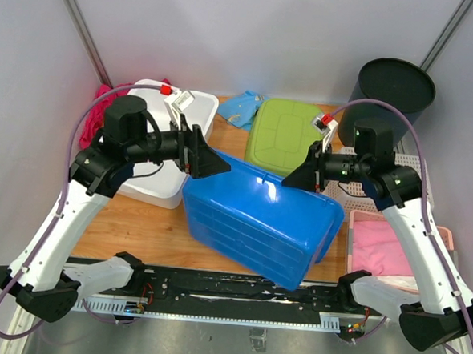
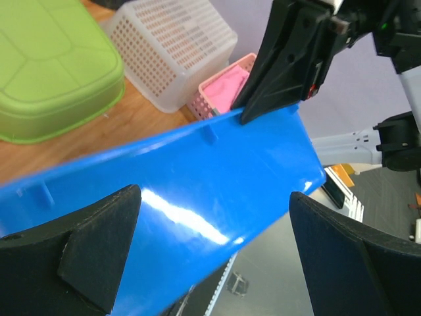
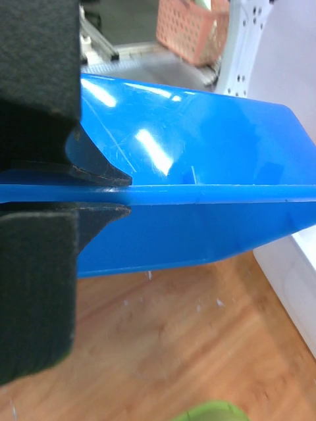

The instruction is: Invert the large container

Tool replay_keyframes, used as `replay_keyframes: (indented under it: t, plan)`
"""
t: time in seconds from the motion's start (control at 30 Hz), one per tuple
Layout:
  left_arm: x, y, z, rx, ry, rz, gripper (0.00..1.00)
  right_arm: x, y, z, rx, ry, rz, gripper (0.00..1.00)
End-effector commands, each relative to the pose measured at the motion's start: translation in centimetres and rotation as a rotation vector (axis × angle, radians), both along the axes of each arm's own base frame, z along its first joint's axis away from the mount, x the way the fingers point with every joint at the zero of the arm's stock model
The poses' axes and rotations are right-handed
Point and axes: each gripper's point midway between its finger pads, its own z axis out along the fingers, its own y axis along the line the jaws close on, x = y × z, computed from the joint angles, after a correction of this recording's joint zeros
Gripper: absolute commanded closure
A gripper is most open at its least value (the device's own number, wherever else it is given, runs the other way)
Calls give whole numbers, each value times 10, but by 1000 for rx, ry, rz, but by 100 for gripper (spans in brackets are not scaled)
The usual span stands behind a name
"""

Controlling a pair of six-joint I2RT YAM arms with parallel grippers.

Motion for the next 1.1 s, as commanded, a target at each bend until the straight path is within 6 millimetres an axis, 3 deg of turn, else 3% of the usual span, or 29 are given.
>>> replay_keyframes:
  t: [0.0,0.37,0.63,0.8,0.93,1.07]
  plan:
    - [-8,3,27,-18,-86,-22,1,-26,3,34,150,188,94,99]
    - [-1,1,-6,20,-16,-13,1,23,-7,-60,-33,375,49,99]
    - [12,7,-28,91,33,64,1,77,-43,-134,-410,362,-137,99]
    - [15,8,-47,116,82,83,1,86,-55,-176,-599,417,-178,81]
    - [16,9,-56,130,100,89,1,94,-63,-184,-643,436,-258,66]
    - [23,11,-60,147,97,119,1,102,-83,-165,-689,363,-405,51]
